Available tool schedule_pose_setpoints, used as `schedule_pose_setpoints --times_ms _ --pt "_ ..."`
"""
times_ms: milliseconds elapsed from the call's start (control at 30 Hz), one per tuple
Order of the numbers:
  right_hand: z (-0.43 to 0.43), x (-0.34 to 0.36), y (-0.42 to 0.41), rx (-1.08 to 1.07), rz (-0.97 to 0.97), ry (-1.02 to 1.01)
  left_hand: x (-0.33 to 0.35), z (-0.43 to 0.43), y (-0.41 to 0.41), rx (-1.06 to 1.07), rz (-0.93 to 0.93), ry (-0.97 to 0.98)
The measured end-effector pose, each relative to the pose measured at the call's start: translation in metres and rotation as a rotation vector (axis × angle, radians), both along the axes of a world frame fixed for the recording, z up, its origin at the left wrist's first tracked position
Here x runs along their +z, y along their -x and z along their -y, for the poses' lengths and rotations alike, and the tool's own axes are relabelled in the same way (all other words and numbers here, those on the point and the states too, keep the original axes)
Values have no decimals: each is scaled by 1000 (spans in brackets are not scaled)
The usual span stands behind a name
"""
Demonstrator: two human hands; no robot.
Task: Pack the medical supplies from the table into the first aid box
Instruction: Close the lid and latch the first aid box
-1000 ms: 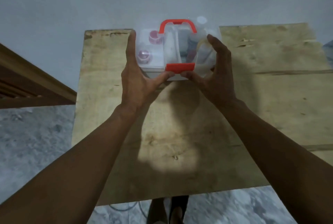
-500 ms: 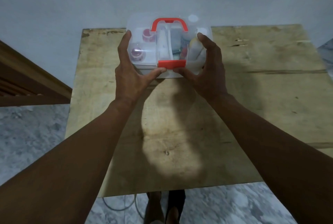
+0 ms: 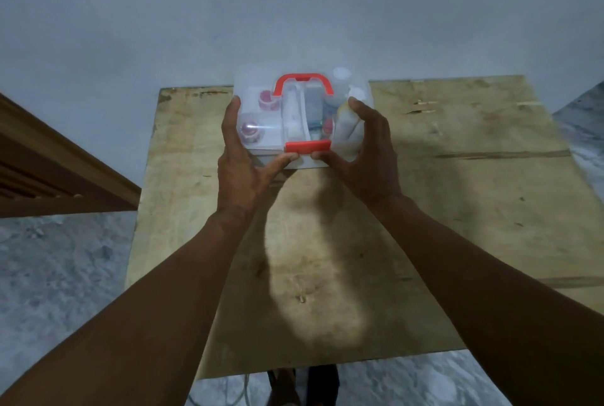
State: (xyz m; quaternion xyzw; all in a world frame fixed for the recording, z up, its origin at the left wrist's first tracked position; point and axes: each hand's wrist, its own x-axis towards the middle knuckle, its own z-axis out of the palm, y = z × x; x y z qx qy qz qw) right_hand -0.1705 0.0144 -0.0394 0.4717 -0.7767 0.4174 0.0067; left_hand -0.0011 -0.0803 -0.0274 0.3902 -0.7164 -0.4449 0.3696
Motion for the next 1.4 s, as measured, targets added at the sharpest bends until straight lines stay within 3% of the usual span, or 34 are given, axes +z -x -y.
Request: schedule_pose_setpoints --times_ms 133,367,600,1400 --pt "-2 5 -3 -19 60 1 8 -1 -1 -7 -7 -35" --pt "13 7 7 -39 328 -112 20 3 -3 24 37 -96" --pt "19 21 0 -48 292 40 21 24 2 6 58 -113" --pt "54 22 29 -30 302 -63 15 55 29 45 84 -127"
